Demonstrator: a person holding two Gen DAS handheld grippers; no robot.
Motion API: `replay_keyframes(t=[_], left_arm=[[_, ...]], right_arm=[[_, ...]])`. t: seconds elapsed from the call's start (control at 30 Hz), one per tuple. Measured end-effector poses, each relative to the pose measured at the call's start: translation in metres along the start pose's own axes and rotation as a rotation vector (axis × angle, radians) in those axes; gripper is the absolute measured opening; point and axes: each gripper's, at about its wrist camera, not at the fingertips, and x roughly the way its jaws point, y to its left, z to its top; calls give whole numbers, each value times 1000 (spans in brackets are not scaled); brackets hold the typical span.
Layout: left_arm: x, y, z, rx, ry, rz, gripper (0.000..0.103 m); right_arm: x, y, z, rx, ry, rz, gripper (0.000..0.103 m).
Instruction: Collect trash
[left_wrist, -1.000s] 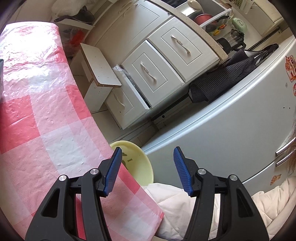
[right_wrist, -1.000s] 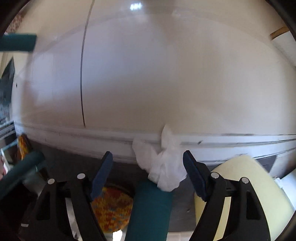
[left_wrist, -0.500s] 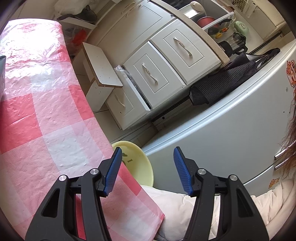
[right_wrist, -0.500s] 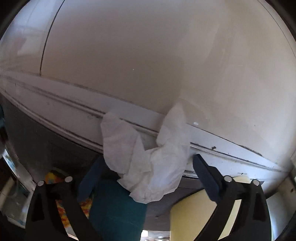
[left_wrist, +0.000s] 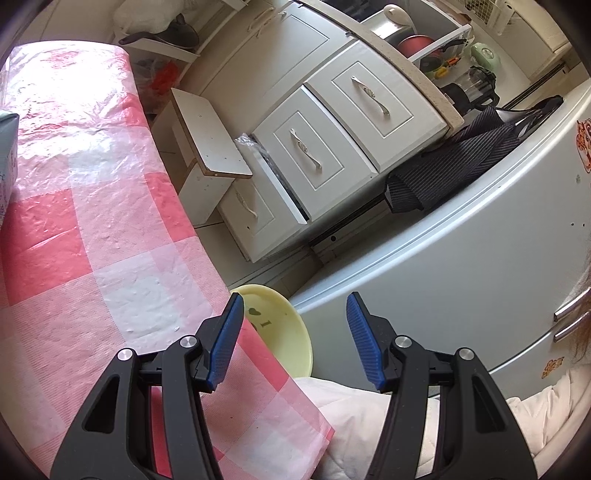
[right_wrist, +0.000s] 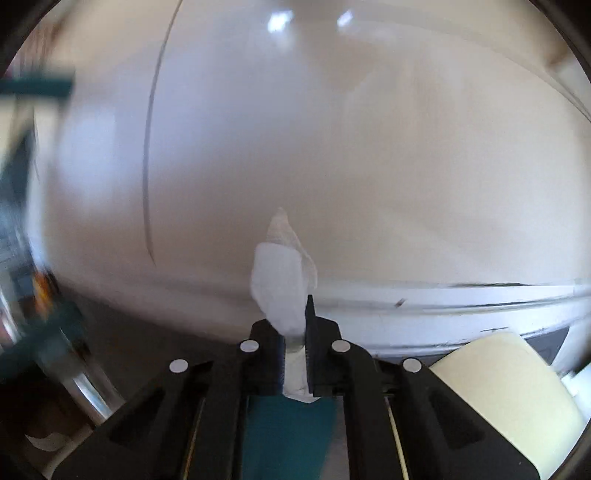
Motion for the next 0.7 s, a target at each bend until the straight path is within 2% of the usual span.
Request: replay_keyframes(t=[0.07, 0.1, 0.13, 0.27, 0.37, 0.43, 0.5, 0.57, 0.63, 0.67, 0.7], left_arm=[[0, -1, 0, 2, 0, 8, 55], [1, -2, 0, 2, -1, 11, 55], [1, -1, 0, 3, -2, 14, 55], [1, -1, 1, 1, -3, 25, 55], [1, -1, 1, 1, -7, 33, 55], [1, -1, 1, 3, -9, 42, 55], [2, -3, 1, 8, -9, 55, 55], [2, -4, 1, 14, -10, 69, 55], [2, -4, 1, 17, -12, 84, 55], [2, -4, 1, 17, -14, 90, 55], [2, -4, 1, 17, -15, 98, 55]], right_arm=[[-33, -12, 5, 96, -114, 118, 9], [-49, -20, -5, 132, -164, 196, 9], [-68, -27, 3, 169, -206, 252, 9], [-141, -36, 3, 181, -369, 349, 9], [-198, -59, -2, 155, -460, 376, 9], [-228, -77, -17, 152, -516, 402, 9], [-269, -110, -49, 144, -573, 423, 9], [-293, -112, -69, 132, -614, 426, 9], [-296, -114, -100, 114, -651, 386, 9], [-300, -116, -116, 98, -673, 341, 9], [-304, -113, -111, 87, -685, 300, 9]])
